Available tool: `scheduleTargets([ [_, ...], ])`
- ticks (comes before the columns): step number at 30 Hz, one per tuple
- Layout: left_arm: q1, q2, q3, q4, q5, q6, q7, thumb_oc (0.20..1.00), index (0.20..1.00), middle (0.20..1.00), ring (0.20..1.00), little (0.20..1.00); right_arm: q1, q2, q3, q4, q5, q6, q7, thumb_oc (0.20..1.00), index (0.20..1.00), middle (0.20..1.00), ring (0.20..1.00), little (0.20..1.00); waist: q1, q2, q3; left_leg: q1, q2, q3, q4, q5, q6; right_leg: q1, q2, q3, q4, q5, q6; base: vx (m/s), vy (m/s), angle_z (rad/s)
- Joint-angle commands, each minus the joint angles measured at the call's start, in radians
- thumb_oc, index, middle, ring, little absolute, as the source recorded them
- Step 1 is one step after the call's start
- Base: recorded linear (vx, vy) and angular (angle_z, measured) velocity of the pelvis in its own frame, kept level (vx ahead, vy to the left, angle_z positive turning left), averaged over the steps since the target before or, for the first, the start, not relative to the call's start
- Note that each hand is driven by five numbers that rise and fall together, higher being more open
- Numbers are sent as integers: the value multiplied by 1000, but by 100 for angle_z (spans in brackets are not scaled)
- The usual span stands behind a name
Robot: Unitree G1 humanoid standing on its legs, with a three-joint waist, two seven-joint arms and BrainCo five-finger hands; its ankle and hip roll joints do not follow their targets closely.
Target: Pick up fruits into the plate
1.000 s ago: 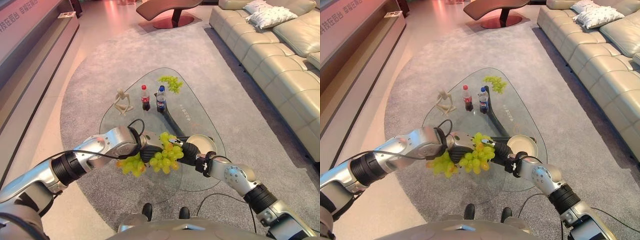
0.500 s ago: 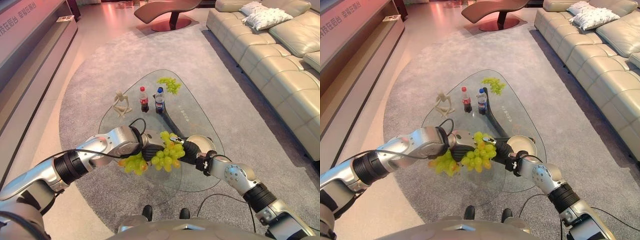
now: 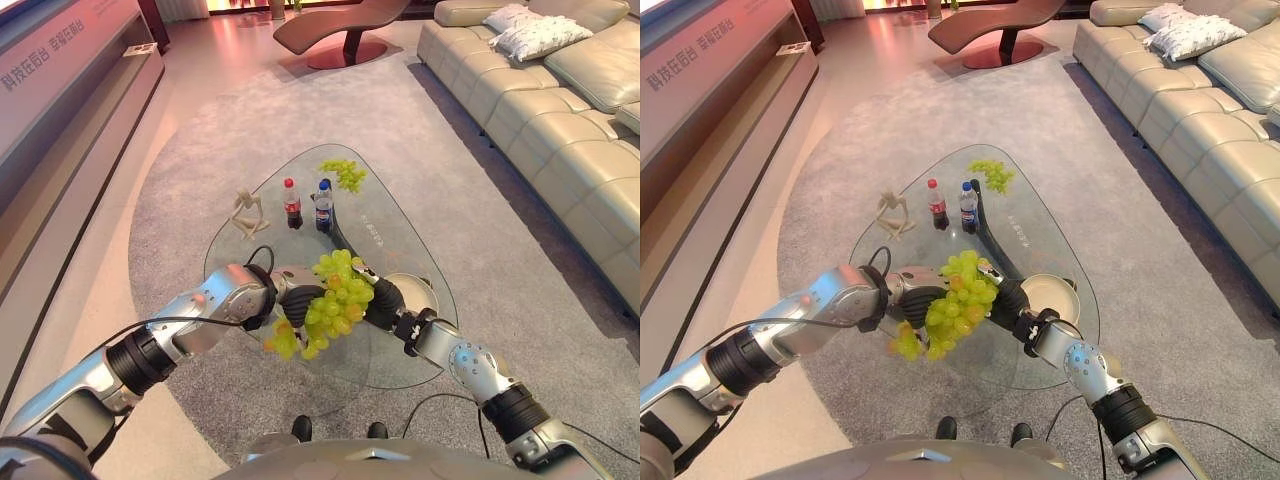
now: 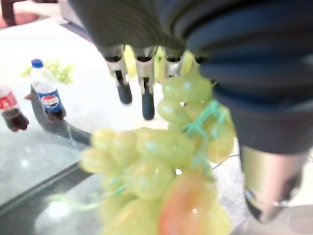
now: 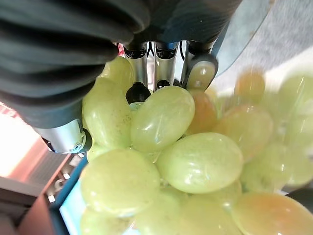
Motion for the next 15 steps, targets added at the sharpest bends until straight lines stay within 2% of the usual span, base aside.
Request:
scheduleTargets([
  [1,-15,-5,101,39,-97,40,61,1000,1000,1000,1000,1000,-18,68,-55,-50,106,-72,92,200,200,200,200,200,33,-33,0,61,4,118,42,-121,8,39,-14,1,5,-51,48,0,0,0],
  [5,60,-10,175,32,-148,72,93,1000,1000,1000,1000,1000,14,81,-78,-50,134,-94,106,200,200,200,200,200,42,-34,1,57,3,115,47,-121,7,41,-16,-5,5,-52,47,0,0,0],
  [15,173,-42,293,63,-311,81,192,1000,1000,1000,1000,1000,51,106,-119,-33,152,-120,121,200,200,200,200,200,52,-33,11,60,2,113,57,-124,10,50,-20,-17,6,-53,41,38,19,1],
])
